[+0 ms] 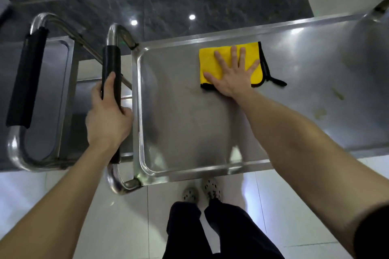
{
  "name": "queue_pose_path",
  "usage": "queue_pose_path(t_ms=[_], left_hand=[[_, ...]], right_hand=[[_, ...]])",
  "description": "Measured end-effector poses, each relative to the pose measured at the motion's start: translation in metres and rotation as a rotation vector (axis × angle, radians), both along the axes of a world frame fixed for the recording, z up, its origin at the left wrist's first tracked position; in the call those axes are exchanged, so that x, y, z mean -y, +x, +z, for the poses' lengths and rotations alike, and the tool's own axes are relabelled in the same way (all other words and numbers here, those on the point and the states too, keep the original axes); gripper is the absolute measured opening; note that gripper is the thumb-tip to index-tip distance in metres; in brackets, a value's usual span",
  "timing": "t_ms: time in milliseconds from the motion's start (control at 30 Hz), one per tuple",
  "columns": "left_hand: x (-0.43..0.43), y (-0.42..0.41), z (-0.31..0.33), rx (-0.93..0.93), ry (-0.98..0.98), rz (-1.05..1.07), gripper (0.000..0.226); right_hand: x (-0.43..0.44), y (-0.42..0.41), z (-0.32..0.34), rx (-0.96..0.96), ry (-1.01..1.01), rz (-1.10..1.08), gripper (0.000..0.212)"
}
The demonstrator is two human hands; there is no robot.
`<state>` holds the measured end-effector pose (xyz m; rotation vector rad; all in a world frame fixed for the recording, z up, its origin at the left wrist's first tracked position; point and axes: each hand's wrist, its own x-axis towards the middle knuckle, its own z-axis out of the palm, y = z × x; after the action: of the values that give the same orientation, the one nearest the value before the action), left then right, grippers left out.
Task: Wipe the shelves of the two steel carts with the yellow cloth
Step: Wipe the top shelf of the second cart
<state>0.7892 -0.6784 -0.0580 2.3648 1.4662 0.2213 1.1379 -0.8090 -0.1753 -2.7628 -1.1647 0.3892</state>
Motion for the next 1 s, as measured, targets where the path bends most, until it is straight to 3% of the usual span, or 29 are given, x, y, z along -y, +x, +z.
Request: queue_pose_path(t_ms=[167, 367, 700, 867, 1000], left_hand=[[0.000, 0.000, -0.004, 0.007, 0.035, 0.018, 0.092], [-0.004, 0.005, -0.001, -0.044, 0.064, 0.013, 0.091], [-0.008, 0.009, 0.007, -0.098, 0.062, -0.024, 0.091], [-0.006, 0.007, 0.010, -0.093, 0.036, -0.043, 0.091], [-0.005, 0.007, 0.014, -0.078, 0.013, -0.031, 0.091]], right_hand=[[-0.083, 0.006, -0.011, 0.045, 0.045, 0.017, 0.099], [-0.104, -0.002, -0.015, 0.062, 0.071, 0.061, 0.096], [-0.003, -0.177, -0.024, 0.145, 0.250, 0.149, 0.082], [0.065, -0.282, -0.033, 0.158, 0.317, 0.182, 0.085], [0.077, -0.306, -0.032, 0.137, 0.301, 0.196, 0.085]])
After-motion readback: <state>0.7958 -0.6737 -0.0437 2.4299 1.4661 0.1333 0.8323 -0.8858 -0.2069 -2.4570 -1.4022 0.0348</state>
